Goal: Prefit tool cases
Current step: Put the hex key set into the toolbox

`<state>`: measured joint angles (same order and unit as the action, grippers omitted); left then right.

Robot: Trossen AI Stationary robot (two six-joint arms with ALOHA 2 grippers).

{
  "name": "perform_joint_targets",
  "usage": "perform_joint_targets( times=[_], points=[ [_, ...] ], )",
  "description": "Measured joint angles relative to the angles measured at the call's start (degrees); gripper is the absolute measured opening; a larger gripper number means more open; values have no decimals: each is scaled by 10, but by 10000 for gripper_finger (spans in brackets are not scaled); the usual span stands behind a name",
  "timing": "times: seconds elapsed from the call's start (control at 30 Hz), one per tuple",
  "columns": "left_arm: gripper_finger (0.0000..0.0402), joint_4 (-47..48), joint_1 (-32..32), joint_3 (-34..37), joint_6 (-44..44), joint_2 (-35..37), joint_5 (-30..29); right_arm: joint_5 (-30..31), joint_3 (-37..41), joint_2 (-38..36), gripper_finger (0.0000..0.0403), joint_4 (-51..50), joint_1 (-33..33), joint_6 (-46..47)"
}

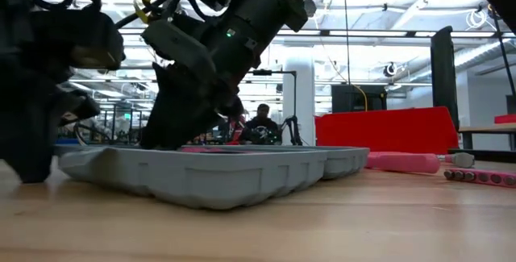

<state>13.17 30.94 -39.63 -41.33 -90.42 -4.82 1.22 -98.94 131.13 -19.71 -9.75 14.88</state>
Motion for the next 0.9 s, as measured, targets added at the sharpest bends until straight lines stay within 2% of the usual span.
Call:
perform_joint_targets(
  times=[0.17,0.4,0.5,0.67,0.9],
  points=[
    [2,46,-16,-1,18,3,-31,2,0,-5,194,-2,7,-23],
    [2,59,-46,1,58,2,-64,2,-1,-25,194,-51,25,-20],
    [1,56,-57,1,57,2,-68,1,-1,-25,194,-90,28,-1],
    [2,31,-61,3,57,2,-70,-2,-1,-14,194,-89,27,9],
    [1,4,-71,4,42,0,-77,-48,-1,-8,189,-70,31,41]
  ],
)
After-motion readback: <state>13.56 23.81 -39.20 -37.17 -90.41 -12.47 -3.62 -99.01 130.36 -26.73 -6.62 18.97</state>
